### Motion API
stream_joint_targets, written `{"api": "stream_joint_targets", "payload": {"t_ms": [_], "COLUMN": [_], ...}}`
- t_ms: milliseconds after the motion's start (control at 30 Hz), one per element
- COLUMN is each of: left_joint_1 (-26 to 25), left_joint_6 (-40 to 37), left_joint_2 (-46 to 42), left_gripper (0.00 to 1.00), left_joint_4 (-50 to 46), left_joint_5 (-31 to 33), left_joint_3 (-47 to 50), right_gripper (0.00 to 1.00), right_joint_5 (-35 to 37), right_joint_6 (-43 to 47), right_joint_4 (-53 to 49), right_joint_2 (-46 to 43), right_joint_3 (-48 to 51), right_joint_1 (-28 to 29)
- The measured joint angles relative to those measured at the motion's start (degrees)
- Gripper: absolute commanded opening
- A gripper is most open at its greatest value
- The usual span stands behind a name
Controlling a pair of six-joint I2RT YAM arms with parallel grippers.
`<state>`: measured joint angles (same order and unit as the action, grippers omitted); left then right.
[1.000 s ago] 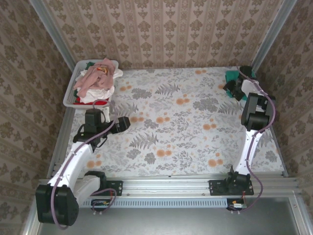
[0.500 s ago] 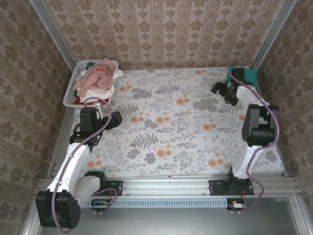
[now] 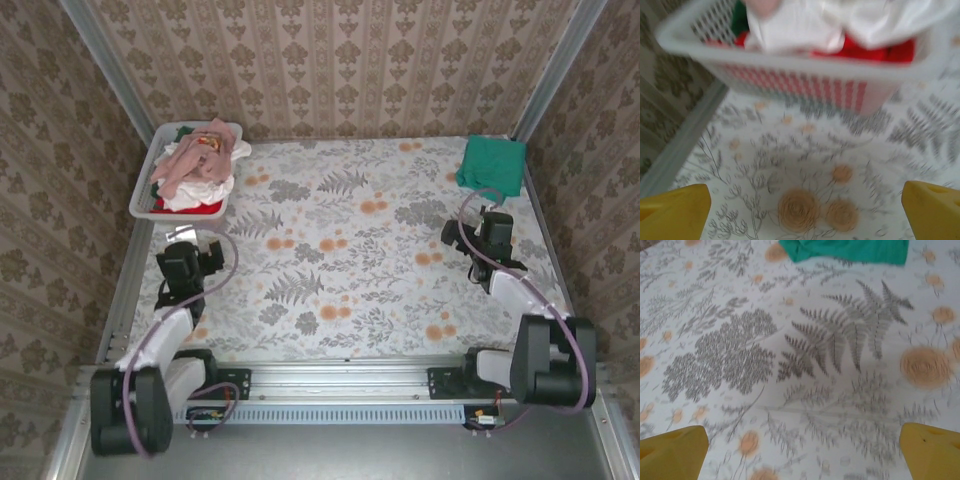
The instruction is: Fold and stack the t-shirts
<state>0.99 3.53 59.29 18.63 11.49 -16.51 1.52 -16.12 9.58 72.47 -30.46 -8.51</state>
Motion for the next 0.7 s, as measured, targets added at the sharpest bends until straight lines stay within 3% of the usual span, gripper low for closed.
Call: {"api": "stream_joint_targets", "payload": {"t_ms": [200, 400, 567, 700], "left_joint_1": [7.19, 11.45, 11.72, 5.64], "left_joint_6": [-0.79, -0.33, 1.18, -1.03], "left_joint_2": [14.95, 20.65, 25.99, 28.26], "left_gripper": [1.00, 1.00, 1.00, 1.00], "left_joint_4": [10.03, 17.16, 34.67, 36.00], "left_joint_5": [-10.73, -22.05, -30.23, -26.29], "left_joint_3": [-2.32, -7.54, -1.16, -0.31], "right_gripper": [1.00, 1.00, 1.00, 1.00], "right_joint_5": [1.49, 4.90, 8.85, 10.40], "right_joint_6": [3.65, 10.23, 11.15, 11.74], "right_joint_4": [14.86, 32.89, 37.44, 39.12], "right_joint_2": [10.49, 13.29, 15.37, 15.37], "right_joint_3": [0.87, 6.43, 9.53, 9.40], "right_joint_1": [3.41, 11.45, 10.67, 11.23]}}
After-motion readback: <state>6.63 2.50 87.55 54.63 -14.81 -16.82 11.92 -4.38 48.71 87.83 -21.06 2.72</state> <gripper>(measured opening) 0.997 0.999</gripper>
